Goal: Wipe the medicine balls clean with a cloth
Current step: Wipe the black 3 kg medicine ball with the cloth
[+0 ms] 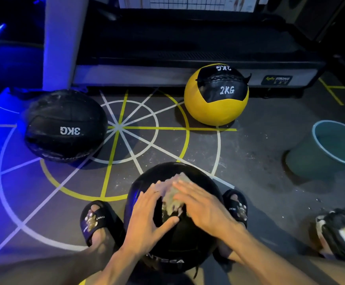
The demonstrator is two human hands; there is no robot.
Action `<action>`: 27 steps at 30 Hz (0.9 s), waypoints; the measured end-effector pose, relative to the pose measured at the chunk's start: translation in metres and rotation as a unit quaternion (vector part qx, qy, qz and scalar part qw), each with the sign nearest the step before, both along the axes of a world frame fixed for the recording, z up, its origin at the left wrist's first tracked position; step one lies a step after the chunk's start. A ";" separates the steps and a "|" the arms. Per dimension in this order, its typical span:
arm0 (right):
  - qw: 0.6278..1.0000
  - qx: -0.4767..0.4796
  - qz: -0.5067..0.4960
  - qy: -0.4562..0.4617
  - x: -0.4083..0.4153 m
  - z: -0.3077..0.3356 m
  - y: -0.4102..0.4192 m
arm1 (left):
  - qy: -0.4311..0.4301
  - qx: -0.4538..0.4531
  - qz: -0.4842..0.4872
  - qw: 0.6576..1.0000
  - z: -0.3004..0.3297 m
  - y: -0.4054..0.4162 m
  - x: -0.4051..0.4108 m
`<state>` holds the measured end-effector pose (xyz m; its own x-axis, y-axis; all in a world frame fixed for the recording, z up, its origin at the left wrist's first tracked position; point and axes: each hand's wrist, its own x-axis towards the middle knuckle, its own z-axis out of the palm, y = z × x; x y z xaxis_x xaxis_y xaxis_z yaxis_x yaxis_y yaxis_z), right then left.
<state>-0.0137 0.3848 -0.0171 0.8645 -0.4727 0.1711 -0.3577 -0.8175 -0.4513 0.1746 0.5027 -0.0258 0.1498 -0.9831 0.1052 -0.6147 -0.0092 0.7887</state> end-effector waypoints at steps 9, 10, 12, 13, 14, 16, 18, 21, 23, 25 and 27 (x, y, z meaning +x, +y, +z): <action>0.857 0.258 -0.433 -0.106 -0.015 0.036 -0.062 | -0.019 -0.002 0.007 1.000 -0.008 0.006 -0.002; 0.884 0.246 -0.374 -0.132 -0.005 0.046 -0.049 | -0.021 0.002 0.006 1.000 -0.008 0.004 0.000; 0.954 0.184 -0.213 -0.105 0.009 0.049 -0.021 | -0.050 0.009 -0.001 0.999 -0.008 0.002 0.002; 0.980 0.146 -0.118 -0.061 0.009 0.040 -0.011 | -0.066 0.009 0.002 0.998 -0.010 0.003 0.003; 0.994 0.099 -0.039 -0.018 0.005 0.024 -0.009 | -0.074 0.007 0.006 0.997 -0.011 0.005 0.003; 0.998 0.061 -0.029 -0.012 -0.007 0.005 -0.024 | -0.060 0.008 0.004 0.998 -0.011 0.008 0.000; 0.983 0.101 -0.152 -0.009 -0.012 0.007 -0.045 | -0.053 0.009 -0.001 0.999 -0.008 0.010 -0.003; 0.941 0.195 -0.265 0.078 -0.018 0.016 -0.071 | -0.062 0.007 -0.010 0.998 -0.006 0.015 -0.006; 0.932 0.195 -0.298 0.061 -0.018 0.031 -0.077 | -0.060 0.006 -0.008 0.998 -0.007 0.017 -0.008; 0.938 0.202 -0.278 0.031 -0.016 0.055 -0.073 | -0.062 0.006 -0.003 0.998 -0.007 0.016 -0.009; 0.945 0.253 -0.204 0.025 -0.018 0.078 -0.067 | -0.068 0.003 -0.002 0.998 -0.008 0.015 -0.008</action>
